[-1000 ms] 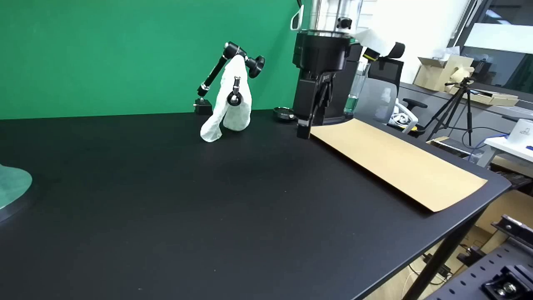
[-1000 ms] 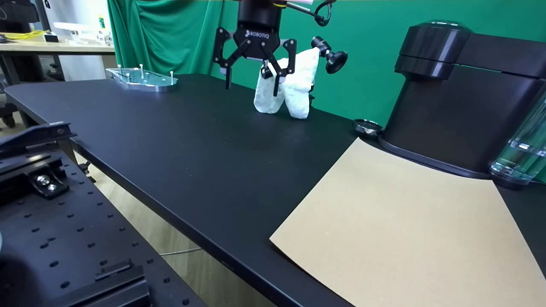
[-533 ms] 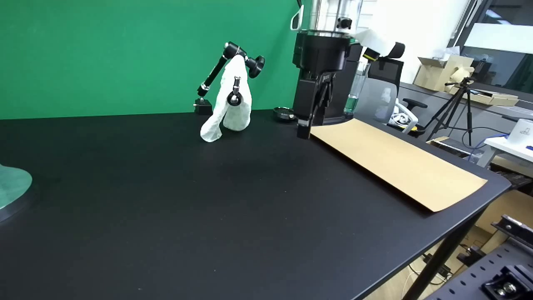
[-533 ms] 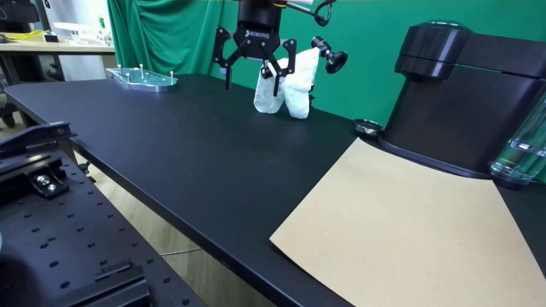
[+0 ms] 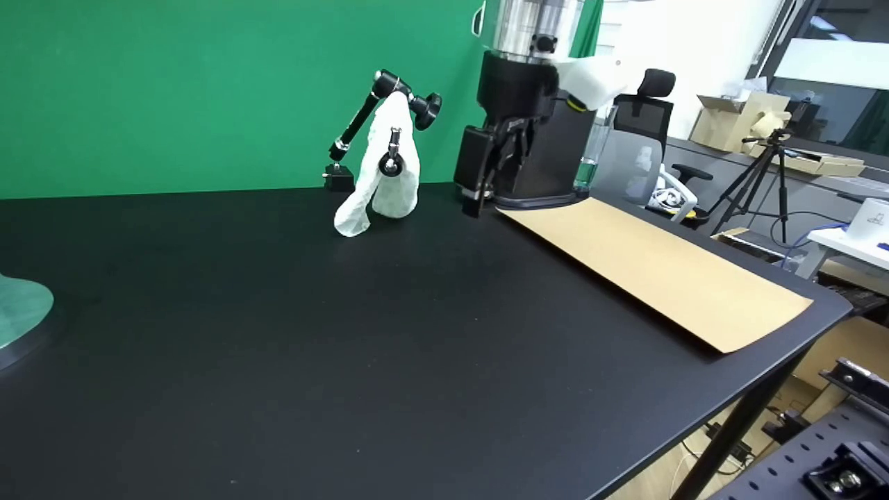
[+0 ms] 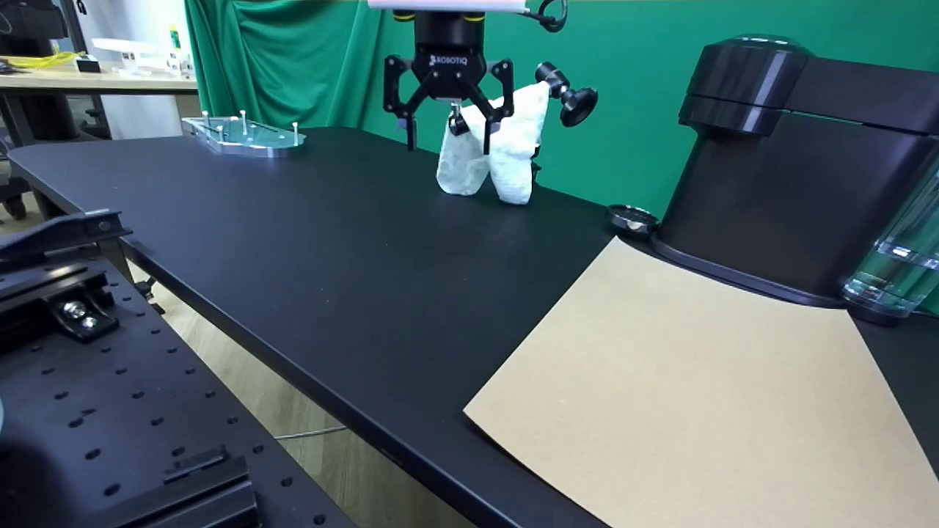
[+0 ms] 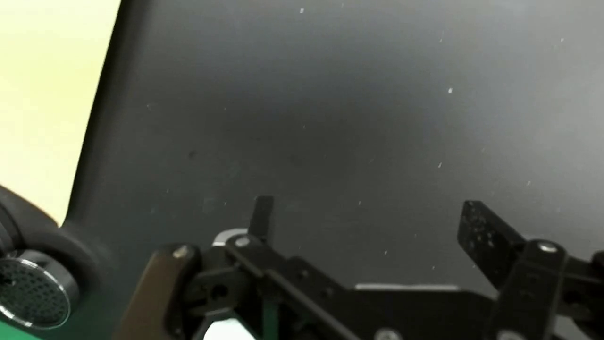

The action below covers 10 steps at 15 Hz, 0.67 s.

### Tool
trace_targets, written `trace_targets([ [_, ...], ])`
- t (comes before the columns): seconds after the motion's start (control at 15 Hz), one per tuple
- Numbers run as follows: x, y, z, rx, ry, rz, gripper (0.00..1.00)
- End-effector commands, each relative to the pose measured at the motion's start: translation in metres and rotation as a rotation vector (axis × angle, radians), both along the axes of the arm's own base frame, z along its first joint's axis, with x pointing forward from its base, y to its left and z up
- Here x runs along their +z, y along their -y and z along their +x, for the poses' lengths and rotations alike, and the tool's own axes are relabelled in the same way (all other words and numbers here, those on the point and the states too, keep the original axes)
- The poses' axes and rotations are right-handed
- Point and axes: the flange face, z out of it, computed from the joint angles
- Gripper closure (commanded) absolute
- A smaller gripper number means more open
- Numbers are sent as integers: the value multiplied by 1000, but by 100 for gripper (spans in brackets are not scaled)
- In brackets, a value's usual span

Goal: Remove the white cloth from the black stand and place it on the black table

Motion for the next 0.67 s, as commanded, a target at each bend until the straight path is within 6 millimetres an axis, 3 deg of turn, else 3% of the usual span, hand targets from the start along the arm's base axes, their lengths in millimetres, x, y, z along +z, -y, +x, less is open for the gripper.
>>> trace_targets([
  [0.0,16,-11,30,-133,142,56,0],
  [0.4,52,-32,90,-326,372,180,0],
  [0.6,42,-34,97,-383,386,185,0],
])
